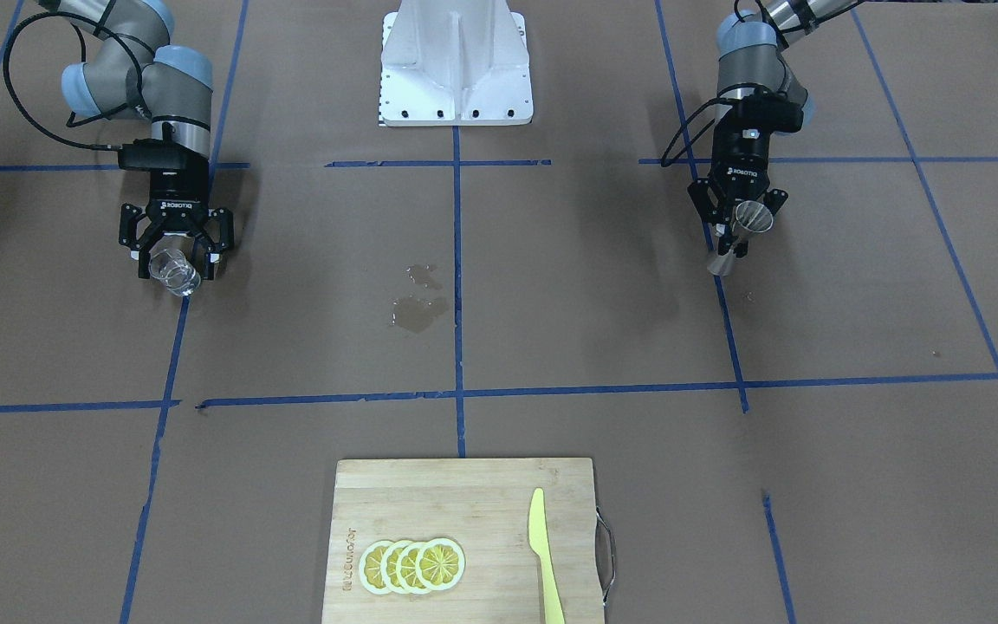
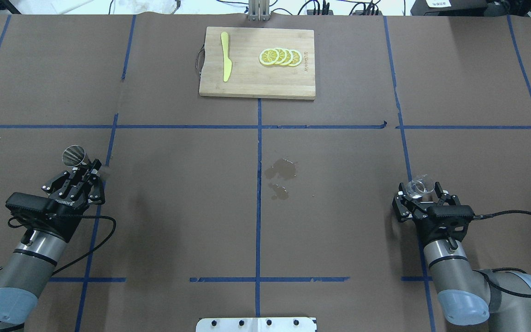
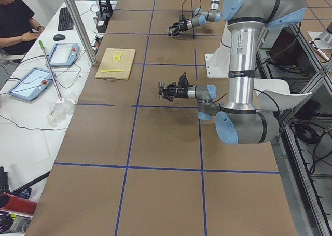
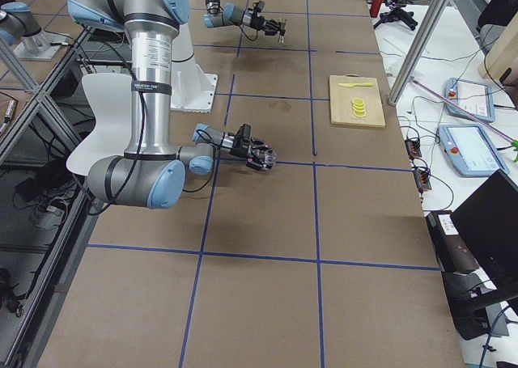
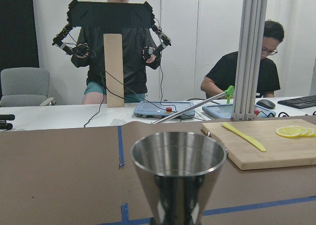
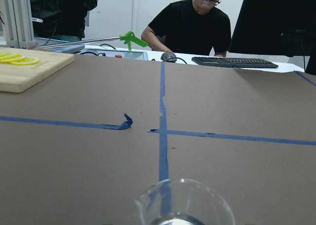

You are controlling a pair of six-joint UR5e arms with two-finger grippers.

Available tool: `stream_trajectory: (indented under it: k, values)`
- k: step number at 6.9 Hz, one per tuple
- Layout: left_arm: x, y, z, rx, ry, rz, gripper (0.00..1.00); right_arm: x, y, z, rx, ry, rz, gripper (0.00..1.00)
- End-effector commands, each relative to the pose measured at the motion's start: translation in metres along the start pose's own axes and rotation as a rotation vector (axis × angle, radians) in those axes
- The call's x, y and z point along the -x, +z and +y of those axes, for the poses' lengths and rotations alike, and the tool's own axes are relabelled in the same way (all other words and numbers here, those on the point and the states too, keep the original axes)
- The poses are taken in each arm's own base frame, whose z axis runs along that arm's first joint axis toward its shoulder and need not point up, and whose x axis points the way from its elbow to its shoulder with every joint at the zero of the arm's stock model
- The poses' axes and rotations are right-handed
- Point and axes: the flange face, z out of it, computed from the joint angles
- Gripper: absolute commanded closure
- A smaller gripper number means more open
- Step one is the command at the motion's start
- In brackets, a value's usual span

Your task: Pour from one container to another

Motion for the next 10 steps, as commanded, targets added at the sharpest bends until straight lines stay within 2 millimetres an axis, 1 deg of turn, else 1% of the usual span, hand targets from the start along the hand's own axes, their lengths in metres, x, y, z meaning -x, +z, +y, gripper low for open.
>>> stream_trajectory:
  k: [1, 2, 3, 4, 5, 6, 7, 8, 9, 10]
  values:
    - [0.0, 0.0, 0.0, 0.0, -0.001, 0.001, 1.0, 0.006, 0.001, 0.0, 0.001, 0.012, -0.003, 0.44]
    - [0.0, 0.0, 0.0, 0.0, -0.001, 0.001, 1.0, 0.007, 0.001, 0.0, 0.001, 0.015, -0.005, 0.67]
    - [0.0, 0.0, 0.0, 0.0, -0.001, 0.001, 1.0, 0.006, 0.001, -0.001, 0.0, 0.016, -0.003, 0.82]
    - [0.0, 0.0, -0.001, -0.001, -0.001, 0.0, 1.0, 0.005, 0.002, -0.001, -0.001, 0.016, -0.002, 0.95]
    - [-0.001, 0.0, -0.001, -0.001, -0.002, 0.002, 1.0, 0.006, 0.003, -0.006, -0.005, 0.035, -0.01, 1.0]
    - [-0.002, -0.001, -0.002, 0.0, -0.005, 0.004, 1.0, 0.006, 0.005, -0.013, 0.008, 0.032, -0.016, 1.0]
    - [-0.004, -0.001, -0.004, -0.002, -0.009, 0.005, 1.0, 0.016, 0.007, -0.034, 0.001, 0.016, -0.023, 1.0]
    - [-0.006, -0.001, -0.003, 0.0, -0.007, 0.008, 1.0, 0.026, 0.007, -0.045, 0.001, 0.028, -0.033, 1.0]
    - [-0.028, 0.004, -0.007, -0.012, 0.024, 0.022, 1.0, 0.026, 0.006, -0.044, 0.002, 0.022, -0.033, 1.0]
    - [-0.046, 0.008, -0.013, -0.022, 0.062, 0.036, 1.0, 0.034, 0.003, -0.051, 0.003, 0.024, -0.046, 1.0]
